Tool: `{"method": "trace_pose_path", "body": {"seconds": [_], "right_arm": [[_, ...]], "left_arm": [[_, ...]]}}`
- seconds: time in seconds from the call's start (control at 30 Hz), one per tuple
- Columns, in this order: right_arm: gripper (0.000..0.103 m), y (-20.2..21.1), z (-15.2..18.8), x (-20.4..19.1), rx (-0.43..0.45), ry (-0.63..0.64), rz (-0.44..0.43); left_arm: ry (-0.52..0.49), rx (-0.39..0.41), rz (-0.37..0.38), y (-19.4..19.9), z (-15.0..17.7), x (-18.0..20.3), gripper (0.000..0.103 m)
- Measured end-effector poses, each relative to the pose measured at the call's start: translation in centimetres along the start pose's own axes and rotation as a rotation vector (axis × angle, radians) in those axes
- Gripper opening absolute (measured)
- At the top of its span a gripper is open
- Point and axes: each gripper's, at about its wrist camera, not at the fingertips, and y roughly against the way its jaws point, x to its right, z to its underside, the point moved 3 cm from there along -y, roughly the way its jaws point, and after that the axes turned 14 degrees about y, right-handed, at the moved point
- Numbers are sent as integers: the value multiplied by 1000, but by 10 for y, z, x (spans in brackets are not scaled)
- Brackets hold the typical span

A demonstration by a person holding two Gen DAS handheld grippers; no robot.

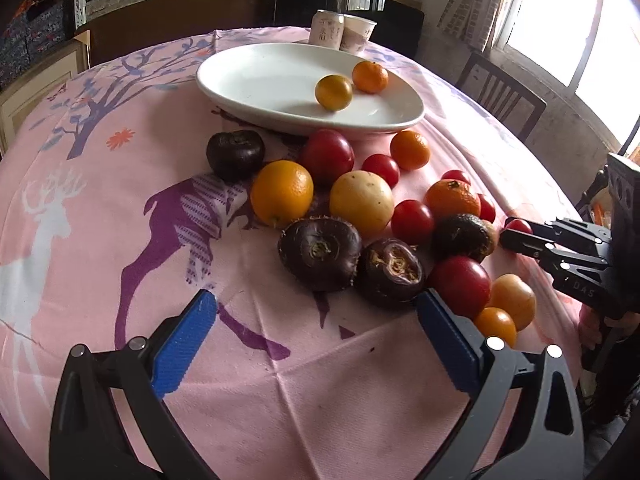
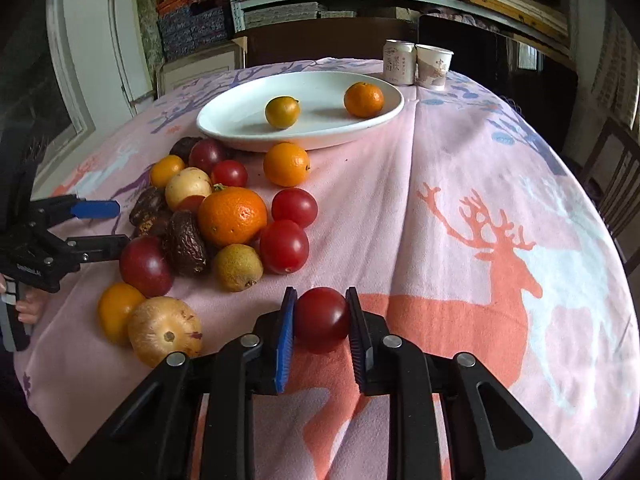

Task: Organize fruits
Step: 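Grasp a dark purple mangosteen with the left tool while the right tool holds the tomato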

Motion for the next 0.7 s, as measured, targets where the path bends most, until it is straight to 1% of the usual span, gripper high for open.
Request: {"method": "trace_pose_path", "body": {"seconds": [0.07,0.2,0.33,0.37,0.4,0.43,0.5,0.63,0.7], "right_arm": [[24,5,4,5,30,-50,8],[25,14,13,12,93,-126,9],[25,20,19,29,154,-216,-32],[25,22,21,32,163,-242,-23],[25,22,21,35,166,-257,-7],[25,24,21,35,170,-257,9],[25,25,19,31,170,-226,40],[25,18,12,16,105,-132,87],[25,19,12,12,104,-105,117]], "left_arm": [[19,19,31,5,-3,0,99],[56,27,45,6,-6,-5,99],[97,6,106,-1,-12,-9,99],[107,1,112,-5,-15,-11,99],[106,15,118,-6,-17,-11,99],[100,28,116,-7,-18,-11,99],[83,29,100,-11,-19,-10,99],[27,25,25,-18,-18,1,99],[23,31,5,-18,-17,1,99]]}}
